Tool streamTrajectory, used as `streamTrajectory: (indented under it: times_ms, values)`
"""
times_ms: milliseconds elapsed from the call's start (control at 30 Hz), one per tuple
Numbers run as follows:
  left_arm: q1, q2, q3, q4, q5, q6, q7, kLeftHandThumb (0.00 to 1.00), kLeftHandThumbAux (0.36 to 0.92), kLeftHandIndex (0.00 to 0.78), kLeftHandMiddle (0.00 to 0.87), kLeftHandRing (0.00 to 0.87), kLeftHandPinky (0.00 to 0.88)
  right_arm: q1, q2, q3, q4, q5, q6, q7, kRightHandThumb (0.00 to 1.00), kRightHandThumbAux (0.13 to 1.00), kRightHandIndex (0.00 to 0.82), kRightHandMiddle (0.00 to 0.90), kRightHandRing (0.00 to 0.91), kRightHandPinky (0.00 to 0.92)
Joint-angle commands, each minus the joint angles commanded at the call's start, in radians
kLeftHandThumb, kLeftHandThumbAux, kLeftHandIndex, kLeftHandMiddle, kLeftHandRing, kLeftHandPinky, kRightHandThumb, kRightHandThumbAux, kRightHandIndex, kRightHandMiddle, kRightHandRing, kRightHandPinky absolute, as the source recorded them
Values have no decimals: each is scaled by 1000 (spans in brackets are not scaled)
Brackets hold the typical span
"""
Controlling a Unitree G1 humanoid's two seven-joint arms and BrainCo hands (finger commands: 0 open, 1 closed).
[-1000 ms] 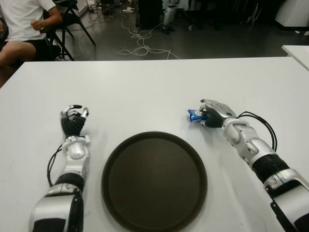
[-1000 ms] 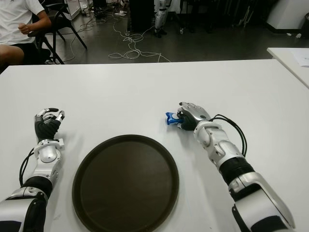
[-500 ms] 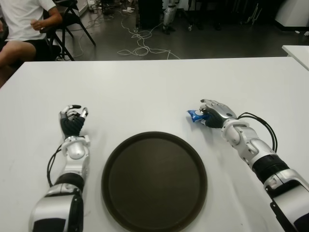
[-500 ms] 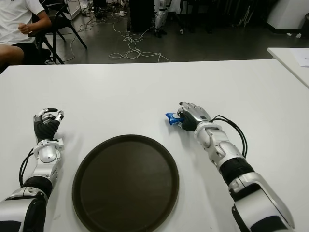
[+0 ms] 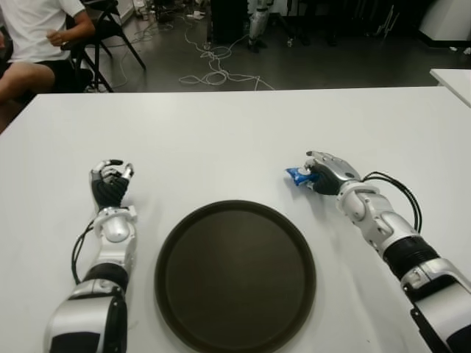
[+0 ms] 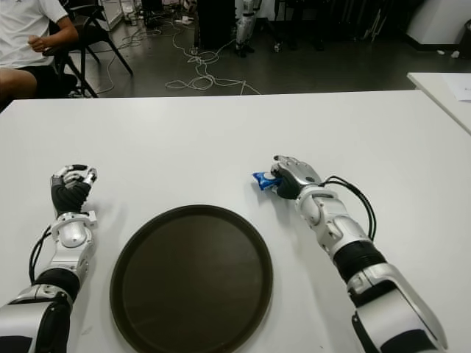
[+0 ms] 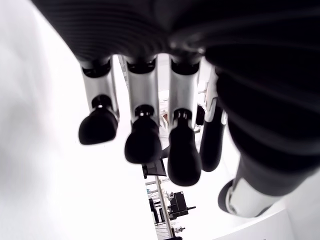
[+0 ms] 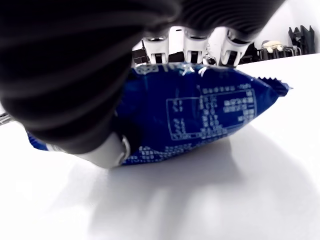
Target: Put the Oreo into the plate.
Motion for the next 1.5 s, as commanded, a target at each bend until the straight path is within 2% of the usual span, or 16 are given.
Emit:
streamTrajectory:
  times_ms: [367,700,1033,1233,1367,1500]
  values:
    - [1,4,-8,2,11,2,4,701,719,435,748,759,770,6,6,-15,-14,4,13,6,707,719,418,67,0,0]
    - [1,5,-17,2,19,8,21,701,719,434,743,758,775,22,22,-57,-54,28,22,-45,706,721,417,58,0,0]
    - [2,4,-16,3,15,2,17,703,718,435,747,763,783,69,46,-145,-184,121,2,-73,702,726,415,27,0,0]
    - [0,4,-15,5,12,1,9,702,718,435,751,764,781,103,41,-221,-317,186,-66,-115,702,725,415,32,0,0]
    - [1,4,-15,5,14,1,11,702,718,435,747,760,776,118,64,-254,-363,220,-144,-166,702,724,416,35,0,0]
    - [1,3,-19,5,20,3,22,702,718,435,744,757,775,149,105,-282,-481,273,-183,-174,703,723,416,35,0,0]
